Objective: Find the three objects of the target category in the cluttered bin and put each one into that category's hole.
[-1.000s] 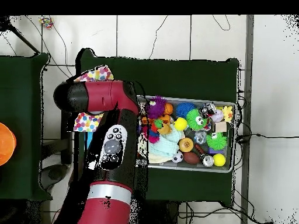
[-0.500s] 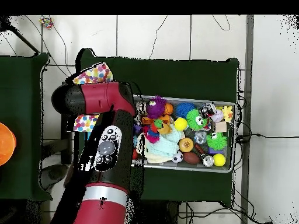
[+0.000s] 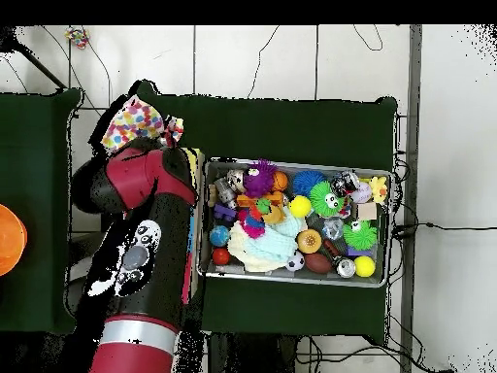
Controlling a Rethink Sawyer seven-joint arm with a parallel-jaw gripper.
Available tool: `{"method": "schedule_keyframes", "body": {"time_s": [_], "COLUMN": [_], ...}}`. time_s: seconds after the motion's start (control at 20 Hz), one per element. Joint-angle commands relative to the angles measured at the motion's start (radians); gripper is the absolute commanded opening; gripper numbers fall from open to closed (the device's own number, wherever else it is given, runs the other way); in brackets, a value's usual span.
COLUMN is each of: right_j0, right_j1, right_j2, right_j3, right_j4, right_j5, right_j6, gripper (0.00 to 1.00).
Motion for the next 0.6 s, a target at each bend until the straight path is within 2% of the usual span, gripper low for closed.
{"method": "schedule_keyframes", "body": {"time_s": [0.05,0.3,0.6], "right_j0": [-0.012,-0.079,-0.158], "right_j1": [0.017,0.005,-0.042], "right_j2": [0.099,0.179,0.249], "right_j3": [0.275,0.320,0.317], "right_j4": [-0.045,-0.013,-0.043], "right_j5": [-0.033,0.046,0.087], "right_j6": [0.144,0.078,-0.012], "gripper": [0.00,0.00,0.00]}}
